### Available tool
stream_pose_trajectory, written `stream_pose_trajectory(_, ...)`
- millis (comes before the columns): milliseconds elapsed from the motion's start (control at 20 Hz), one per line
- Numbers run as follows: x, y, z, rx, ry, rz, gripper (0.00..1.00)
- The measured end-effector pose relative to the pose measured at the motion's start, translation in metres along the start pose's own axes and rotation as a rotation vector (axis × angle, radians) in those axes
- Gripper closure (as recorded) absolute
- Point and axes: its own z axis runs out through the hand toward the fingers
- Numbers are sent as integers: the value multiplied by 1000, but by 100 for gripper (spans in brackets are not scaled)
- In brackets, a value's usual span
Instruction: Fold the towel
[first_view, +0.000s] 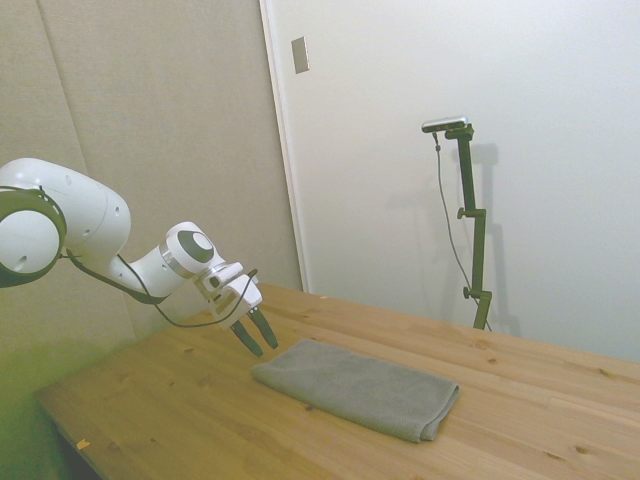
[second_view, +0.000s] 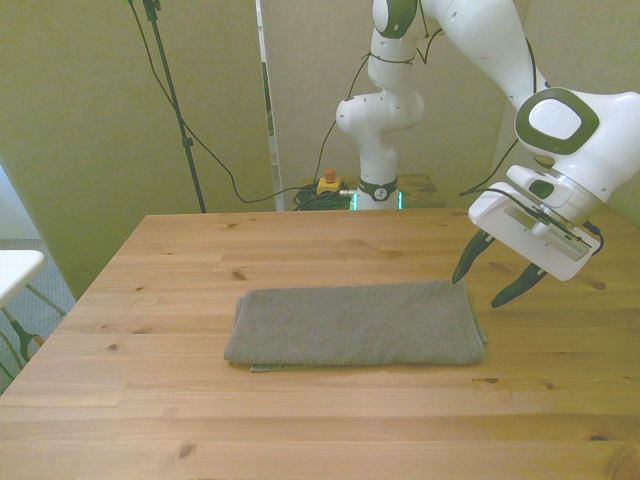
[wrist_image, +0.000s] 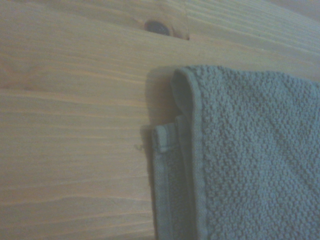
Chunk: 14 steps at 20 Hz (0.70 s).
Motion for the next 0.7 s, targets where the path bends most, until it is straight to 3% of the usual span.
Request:
stream_pose_trajectory(350,-1,-1,13,-15,8,5,0)
stream_pose_trajectory(650,27,15,37,-17,2,50,0)
stream_pose_trajectory(700,32,19,41,-16,0,59,100)
